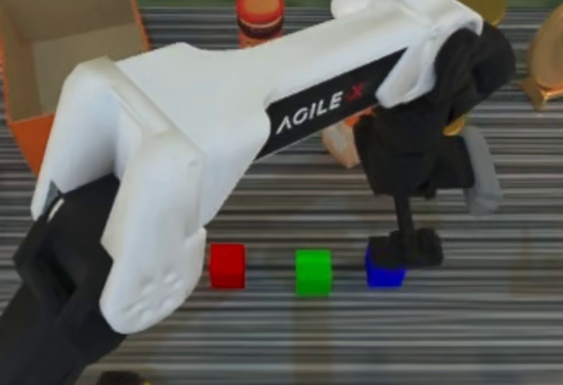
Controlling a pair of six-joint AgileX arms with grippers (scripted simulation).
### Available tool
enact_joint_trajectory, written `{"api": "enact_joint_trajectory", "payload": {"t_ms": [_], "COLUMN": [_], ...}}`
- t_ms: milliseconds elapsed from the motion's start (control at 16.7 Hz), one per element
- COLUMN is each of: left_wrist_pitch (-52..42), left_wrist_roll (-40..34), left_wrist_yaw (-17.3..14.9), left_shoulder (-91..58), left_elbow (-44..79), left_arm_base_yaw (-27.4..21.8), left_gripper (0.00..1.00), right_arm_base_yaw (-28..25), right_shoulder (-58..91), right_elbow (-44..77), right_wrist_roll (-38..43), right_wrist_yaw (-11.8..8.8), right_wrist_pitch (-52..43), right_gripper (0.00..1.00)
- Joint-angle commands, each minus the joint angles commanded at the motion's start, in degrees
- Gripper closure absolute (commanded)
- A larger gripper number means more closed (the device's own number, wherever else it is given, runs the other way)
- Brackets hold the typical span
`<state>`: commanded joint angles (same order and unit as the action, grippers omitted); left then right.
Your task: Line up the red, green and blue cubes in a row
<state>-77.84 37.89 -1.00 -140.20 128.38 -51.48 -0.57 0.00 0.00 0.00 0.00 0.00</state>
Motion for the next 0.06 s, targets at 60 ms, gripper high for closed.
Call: {"api": "enact_joint_trajectory", "payload": {"t_ms": [60], "left_wrist_pitch": [-0.42], "left_wrist_roll": [-0.01], "left_wrist_yaw": [0.0], "left_shoulder": [0.14], "left_elbow": [0.4], "left_arm_base_yaw": [0.07], "left_gripper": [0.0], "right_arm_base_yaw": [0.0], "right_shoulder": [0.0], "right_elbow": [0.0], "right_wrist_roll": [0.0], "right_wrist_yaw": [0.0], "right_wrist_pitch": [0.0], "right_gripper": [0.0]}}
